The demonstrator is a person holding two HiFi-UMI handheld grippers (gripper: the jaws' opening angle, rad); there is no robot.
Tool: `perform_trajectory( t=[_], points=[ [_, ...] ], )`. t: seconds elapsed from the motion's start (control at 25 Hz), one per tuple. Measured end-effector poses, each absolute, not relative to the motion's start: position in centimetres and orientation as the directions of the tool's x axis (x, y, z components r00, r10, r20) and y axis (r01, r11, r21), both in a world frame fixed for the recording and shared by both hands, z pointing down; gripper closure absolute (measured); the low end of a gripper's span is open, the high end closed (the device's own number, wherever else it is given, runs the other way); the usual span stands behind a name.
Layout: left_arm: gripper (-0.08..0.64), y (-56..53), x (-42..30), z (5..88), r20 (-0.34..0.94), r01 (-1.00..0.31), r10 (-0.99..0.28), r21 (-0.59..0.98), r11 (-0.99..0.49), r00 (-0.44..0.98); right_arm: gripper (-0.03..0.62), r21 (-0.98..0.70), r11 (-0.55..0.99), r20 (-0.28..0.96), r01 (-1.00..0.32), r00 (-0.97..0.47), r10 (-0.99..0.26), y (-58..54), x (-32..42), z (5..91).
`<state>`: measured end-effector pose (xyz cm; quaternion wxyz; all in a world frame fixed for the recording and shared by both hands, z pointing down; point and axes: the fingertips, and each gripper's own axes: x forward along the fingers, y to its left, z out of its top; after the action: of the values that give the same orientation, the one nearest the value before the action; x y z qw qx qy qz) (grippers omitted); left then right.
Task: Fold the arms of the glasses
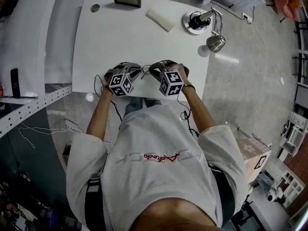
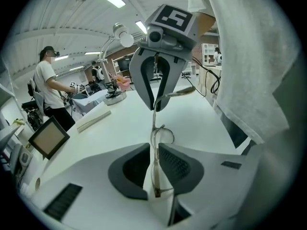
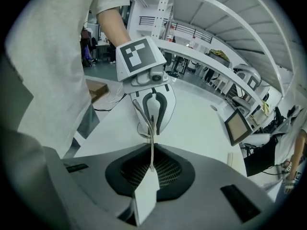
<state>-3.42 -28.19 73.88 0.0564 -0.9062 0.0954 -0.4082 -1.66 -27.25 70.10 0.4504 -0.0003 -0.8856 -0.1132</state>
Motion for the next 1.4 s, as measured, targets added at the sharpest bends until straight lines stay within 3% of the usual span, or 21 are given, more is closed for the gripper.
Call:
perform_trajectory(
  t=[0.68,1.2,1.4],
  points=[
    [0.477,-26.8,-10.3,71.3,0.66,-0.448,-0.433,-0.161,-0.88,0.614,0.56,0.184,0.959,0.869,0.214,-0.491,-0.057,-26.7,-4.5,73.8],
    [0.477,-26.9,-12.3,70.0,0.606,-0.571,-0.516,-0.12,-0.812,0.606,0.557,0.252,0.939,0.883,0.232,-0.452,-0.126,-26.9,-5.2,75.9],
    [0.477,-26.9,-11.3,69.4,0.604,-0.554,-0.509,-0.131,-0.822,0.613,0.477,0.251,0.956,0.865,0.15,-0.478,-0.152,-27.3,-5.0,75.1]
  ],
)
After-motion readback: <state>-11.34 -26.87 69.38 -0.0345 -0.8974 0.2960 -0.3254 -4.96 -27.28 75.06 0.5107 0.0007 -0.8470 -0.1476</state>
